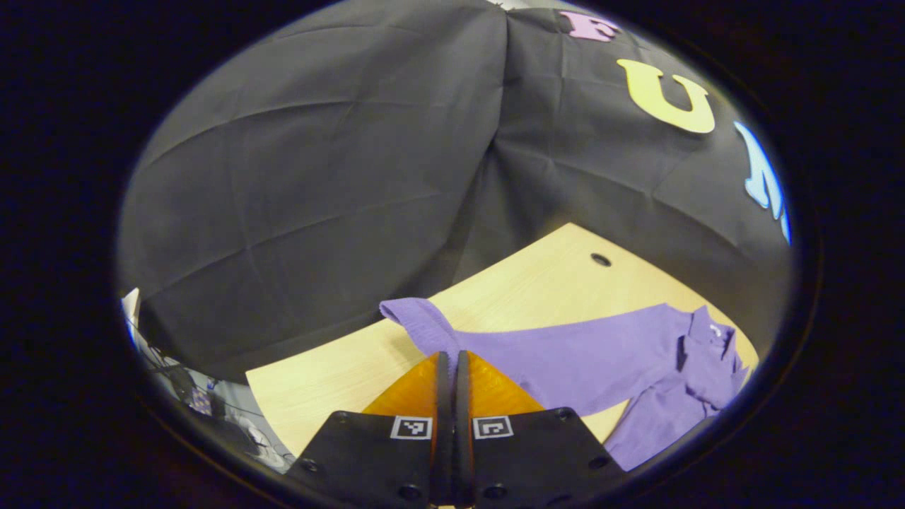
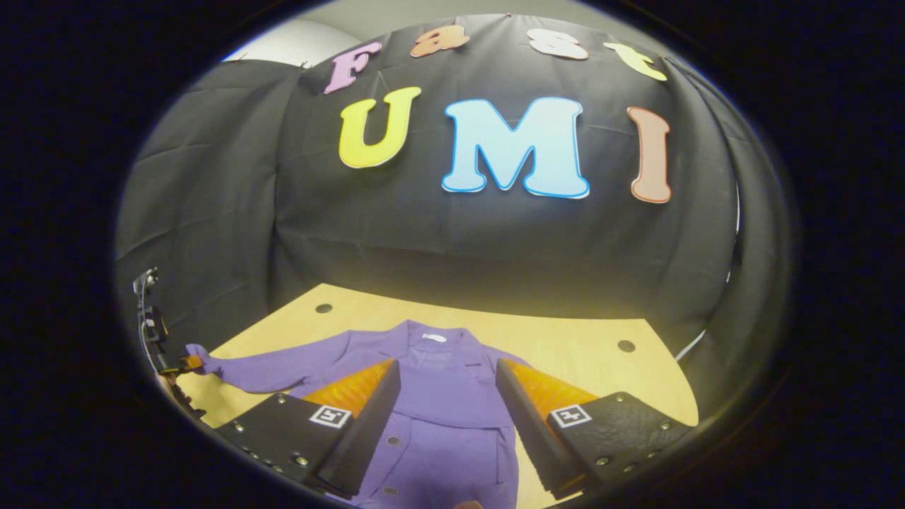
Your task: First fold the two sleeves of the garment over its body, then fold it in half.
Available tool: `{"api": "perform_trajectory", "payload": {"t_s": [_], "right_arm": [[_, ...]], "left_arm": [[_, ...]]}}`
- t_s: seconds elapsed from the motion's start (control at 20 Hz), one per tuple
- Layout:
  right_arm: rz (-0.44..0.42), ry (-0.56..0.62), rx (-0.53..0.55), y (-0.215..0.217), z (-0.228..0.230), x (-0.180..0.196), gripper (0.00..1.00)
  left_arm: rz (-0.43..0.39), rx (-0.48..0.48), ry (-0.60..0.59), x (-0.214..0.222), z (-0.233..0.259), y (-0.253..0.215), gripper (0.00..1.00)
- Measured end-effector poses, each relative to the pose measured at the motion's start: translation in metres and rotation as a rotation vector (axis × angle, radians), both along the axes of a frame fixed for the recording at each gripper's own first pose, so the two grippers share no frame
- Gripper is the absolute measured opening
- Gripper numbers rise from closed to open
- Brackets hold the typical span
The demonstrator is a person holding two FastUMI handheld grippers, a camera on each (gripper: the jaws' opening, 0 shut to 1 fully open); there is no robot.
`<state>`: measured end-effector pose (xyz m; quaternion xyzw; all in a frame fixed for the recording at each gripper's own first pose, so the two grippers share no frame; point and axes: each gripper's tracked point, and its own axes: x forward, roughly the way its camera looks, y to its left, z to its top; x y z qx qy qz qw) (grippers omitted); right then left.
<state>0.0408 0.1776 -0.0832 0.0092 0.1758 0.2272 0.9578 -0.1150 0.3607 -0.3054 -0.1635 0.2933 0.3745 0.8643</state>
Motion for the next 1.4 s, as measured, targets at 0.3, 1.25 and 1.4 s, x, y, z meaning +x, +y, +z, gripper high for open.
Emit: {"api": "perform_trajectory", "payload": {"t_s": [0.3, 1.25, 1.4], "right_arm": [[-0.042, 0.006, 0.013, -0.029, -0.009, 0.004, 0.87], [-0.285, 0.034, -0.030, -0.142, -0.032, -0.008, 0.87], [-0.306, 0.048, -0.044, -0.154, -0.039, -0.015, 0.87]], "left_arm": [[-0.212, 0.032, -0.070, 0.086, 0.053, -0.074, 0.07], [-0.843, -0.074, -0.129, 0.251, 0.065, -0.417, 0.07], [-0.915, -0.090, -0.120, 0.260, 0.054, -0.459, 0.07]]}}
